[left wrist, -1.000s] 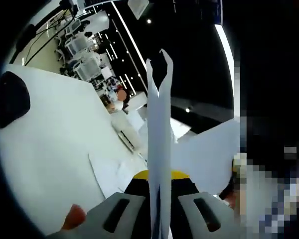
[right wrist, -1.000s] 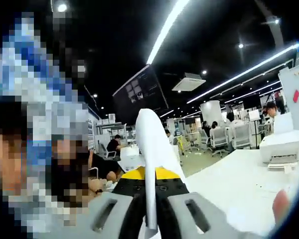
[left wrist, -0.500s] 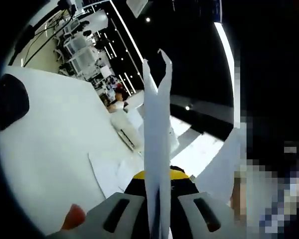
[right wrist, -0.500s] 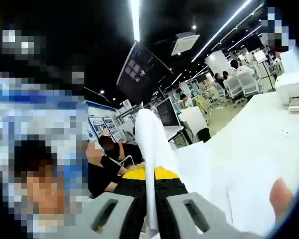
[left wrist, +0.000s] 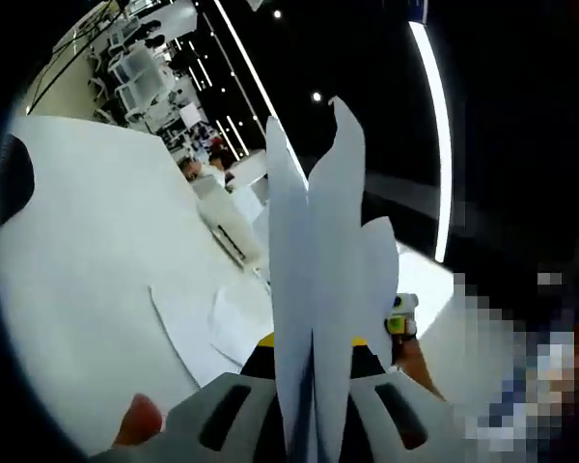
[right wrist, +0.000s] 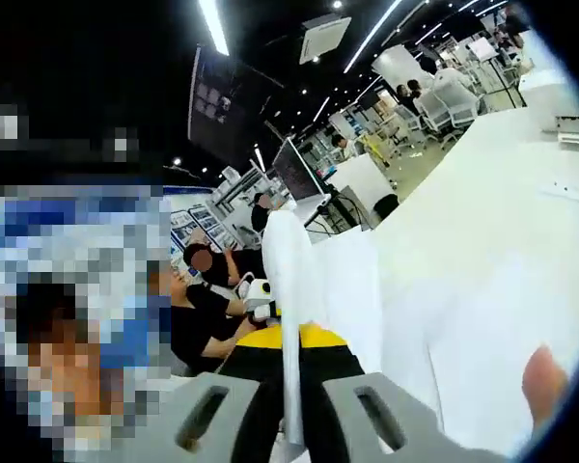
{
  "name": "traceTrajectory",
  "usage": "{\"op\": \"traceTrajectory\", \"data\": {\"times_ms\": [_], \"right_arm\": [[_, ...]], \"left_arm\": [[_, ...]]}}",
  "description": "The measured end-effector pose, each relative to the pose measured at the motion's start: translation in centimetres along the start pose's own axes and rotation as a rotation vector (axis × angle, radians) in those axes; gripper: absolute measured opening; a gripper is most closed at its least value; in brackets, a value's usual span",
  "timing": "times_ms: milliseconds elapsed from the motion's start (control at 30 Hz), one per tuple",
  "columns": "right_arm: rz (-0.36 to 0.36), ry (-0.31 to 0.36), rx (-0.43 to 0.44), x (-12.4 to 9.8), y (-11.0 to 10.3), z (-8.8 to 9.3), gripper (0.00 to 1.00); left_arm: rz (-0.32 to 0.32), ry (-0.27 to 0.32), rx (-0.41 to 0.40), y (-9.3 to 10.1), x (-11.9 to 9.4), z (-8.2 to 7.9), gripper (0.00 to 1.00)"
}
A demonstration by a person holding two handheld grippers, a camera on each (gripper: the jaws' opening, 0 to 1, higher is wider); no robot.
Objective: Organize the stack of printing papers by aligning and flattening the scattered papers on the table
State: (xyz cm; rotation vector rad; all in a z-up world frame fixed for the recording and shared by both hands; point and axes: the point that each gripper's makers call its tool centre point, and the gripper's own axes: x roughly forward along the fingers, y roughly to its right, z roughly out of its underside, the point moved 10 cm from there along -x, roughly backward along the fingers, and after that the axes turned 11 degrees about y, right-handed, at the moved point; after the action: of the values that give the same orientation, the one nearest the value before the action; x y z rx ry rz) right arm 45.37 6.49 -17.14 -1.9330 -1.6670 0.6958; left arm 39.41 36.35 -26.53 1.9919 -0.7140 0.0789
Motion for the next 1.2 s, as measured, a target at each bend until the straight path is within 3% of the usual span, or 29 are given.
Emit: {"op": "traceTrajectory", "data": {"times_ms": [100,200,333,433,600,800,967,1200], "right_arm": [[-0.001,-0.028,0.043,1.1,1.7,-0.9,0.0],[0.003,-0.092,0.073,2.0,2.2,-0.2,0.0],[-0.015,-0.129,0.082,1.9,3.1,-1.4,0.0],[-0.018,-0.183,0.085,1.3,3.1,-1.0,0.0],[-0.015,-0.207,0.13,0.5,3.9,-0.8,0.0],[-0.045,-0.248,0.163,1.9,4.5,0.2,0.0],[-0.042,-0.287,0.209,2.4,5.9,0.1,0.0],[-0.052,-0.3,0.197,2.2,6.1,-0.1,0.0]], "left_arm": [[0.003,-0.031,-0.007,-0.2,0.1,0.4,0.06],[0.002,-0.046,-0.01,-0.4,0.0,0.7,0.06],[-0.008,-0.063,-0.03,-1.0,-0.3,0.7,0.06],[-0.011,-0.058,-0.052,-1.2,-0.6,0.4,0.06],[-0.008,-0.069,-0.08,-1.6,-0.3,0.3,0.06],[0.02,-0.12,-0.101,-1.4,0.1,1.2,0.06],[0.025,-0.132,-0.112,-1.8,0.1,0.8,0.06],[0.035,-0.183,-0.134,-2.2,0.3,0.8,0.08]]}}
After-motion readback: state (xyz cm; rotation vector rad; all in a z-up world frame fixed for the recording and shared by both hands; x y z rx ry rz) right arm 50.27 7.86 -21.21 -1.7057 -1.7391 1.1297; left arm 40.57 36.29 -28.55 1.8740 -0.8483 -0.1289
